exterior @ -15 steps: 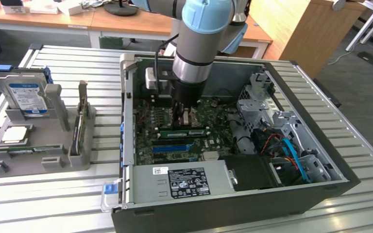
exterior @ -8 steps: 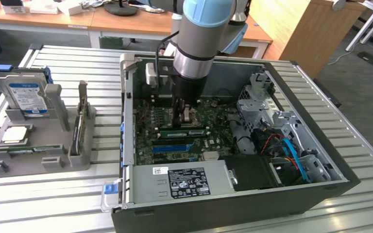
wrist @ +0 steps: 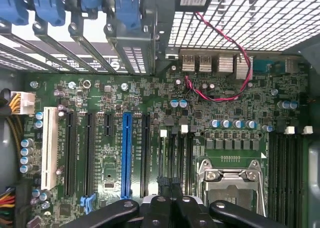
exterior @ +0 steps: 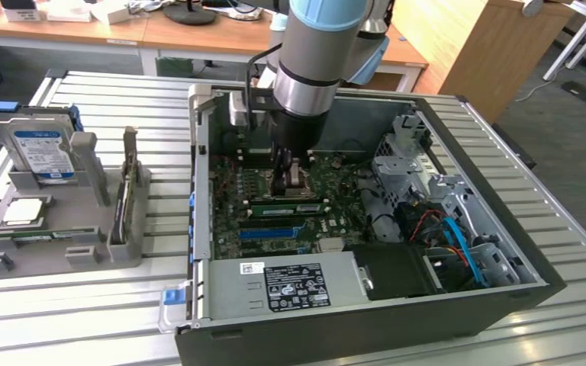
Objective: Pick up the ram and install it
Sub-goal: 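Press down the ram until it locks into place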
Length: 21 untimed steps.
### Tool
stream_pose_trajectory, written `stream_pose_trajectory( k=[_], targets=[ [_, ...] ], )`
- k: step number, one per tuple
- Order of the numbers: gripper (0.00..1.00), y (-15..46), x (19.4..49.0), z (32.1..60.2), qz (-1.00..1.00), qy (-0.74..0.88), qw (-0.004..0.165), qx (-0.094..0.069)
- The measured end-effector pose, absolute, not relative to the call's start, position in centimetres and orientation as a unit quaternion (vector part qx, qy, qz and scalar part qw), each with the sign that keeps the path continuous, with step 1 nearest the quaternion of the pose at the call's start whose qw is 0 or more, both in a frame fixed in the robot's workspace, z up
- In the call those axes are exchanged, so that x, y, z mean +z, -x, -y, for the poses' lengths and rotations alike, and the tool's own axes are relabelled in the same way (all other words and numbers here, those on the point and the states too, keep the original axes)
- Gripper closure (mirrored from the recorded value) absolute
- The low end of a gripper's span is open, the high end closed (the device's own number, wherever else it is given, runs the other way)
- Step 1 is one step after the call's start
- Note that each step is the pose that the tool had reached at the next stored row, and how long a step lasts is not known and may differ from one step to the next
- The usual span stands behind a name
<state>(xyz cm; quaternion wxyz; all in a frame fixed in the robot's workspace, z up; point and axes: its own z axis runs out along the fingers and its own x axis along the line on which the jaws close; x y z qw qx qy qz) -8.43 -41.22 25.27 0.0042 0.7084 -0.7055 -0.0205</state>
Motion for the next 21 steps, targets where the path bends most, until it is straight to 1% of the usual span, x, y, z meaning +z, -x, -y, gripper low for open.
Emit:
stream_pose_trajectory(
  k=[7,21],
  targets=[
    [0.89,8.1,25.3,41.2,0.705,-0.708,0.004,-0.021],
    [0.89,5.3,25.3,41.2,0.705,-0.708,0.004,-0.021]
  ],
)
